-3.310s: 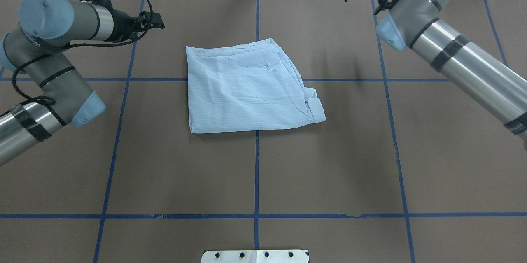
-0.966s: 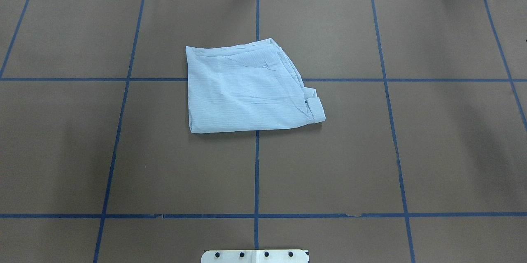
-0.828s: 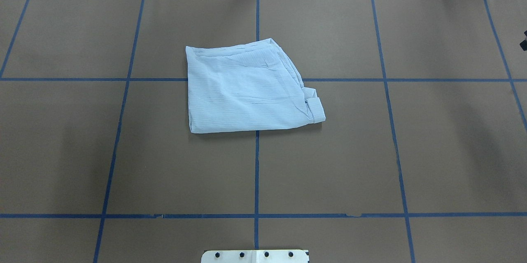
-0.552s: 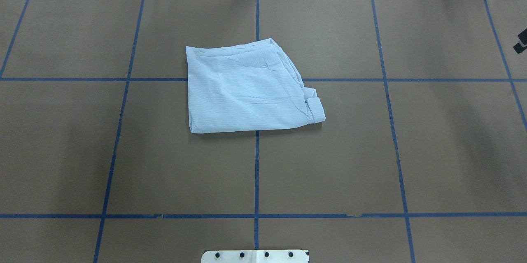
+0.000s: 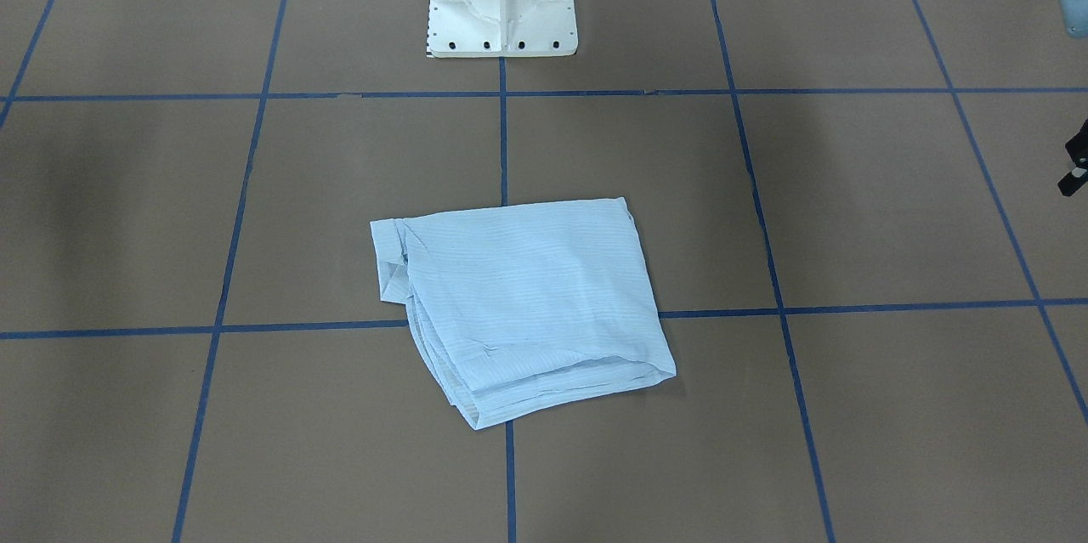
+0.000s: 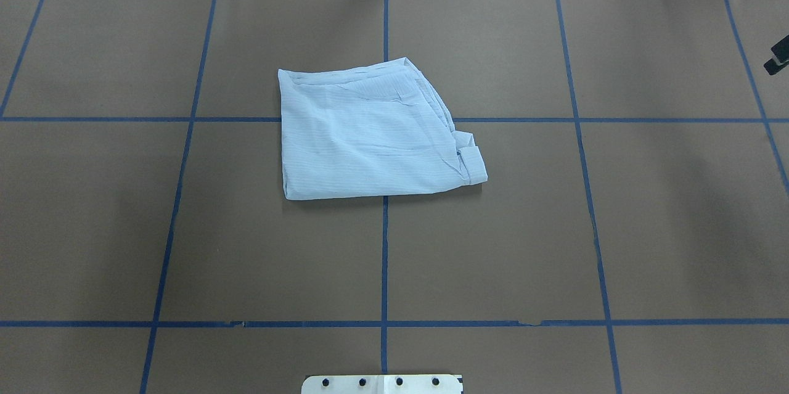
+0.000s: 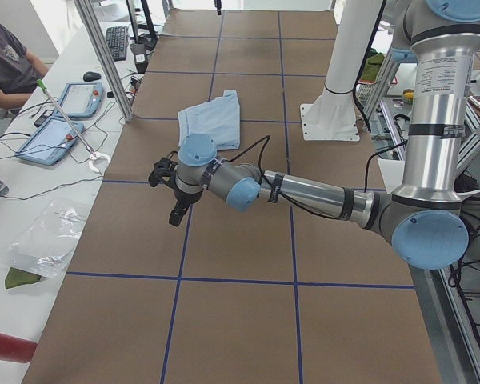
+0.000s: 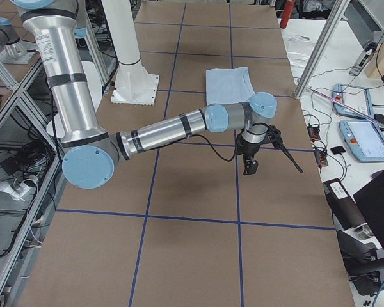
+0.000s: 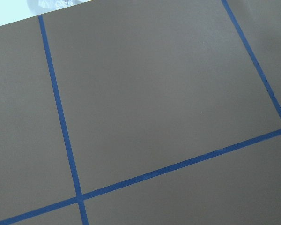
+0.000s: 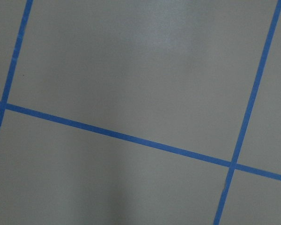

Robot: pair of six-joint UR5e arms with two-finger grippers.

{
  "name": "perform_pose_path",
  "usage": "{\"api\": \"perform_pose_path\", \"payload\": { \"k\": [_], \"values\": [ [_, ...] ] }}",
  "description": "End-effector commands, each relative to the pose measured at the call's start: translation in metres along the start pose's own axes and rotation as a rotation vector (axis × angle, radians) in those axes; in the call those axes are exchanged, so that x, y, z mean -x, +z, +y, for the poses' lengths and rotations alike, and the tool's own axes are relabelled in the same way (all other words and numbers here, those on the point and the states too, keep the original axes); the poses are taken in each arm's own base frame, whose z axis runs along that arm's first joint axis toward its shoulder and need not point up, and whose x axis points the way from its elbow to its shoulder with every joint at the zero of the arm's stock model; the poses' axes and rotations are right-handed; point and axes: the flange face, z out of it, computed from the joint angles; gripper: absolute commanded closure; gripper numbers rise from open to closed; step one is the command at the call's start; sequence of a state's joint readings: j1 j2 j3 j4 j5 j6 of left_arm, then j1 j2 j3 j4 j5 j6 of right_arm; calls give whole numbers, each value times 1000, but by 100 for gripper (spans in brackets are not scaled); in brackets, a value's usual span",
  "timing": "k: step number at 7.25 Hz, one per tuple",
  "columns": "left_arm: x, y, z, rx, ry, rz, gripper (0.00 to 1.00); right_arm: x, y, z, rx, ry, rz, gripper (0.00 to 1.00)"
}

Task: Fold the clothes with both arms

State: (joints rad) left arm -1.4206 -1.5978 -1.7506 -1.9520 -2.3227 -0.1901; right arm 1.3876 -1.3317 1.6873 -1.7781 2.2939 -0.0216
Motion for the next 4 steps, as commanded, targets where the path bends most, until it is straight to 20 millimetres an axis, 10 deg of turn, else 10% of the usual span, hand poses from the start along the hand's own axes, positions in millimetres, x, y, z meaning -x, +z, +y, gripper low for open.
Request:
{"api": "perform_pose_path", "payload": {
  "k": [1, 4],
  "values": [
    [-10, -10, -2, -15, 14, 4, 0, 4, -2, 0, -5, -6, -1, 0],
    [-19, -19, -1, -29, 30, 9, 0, 4, -1, 1, -2, -7, -2, 0]
  ]
}}
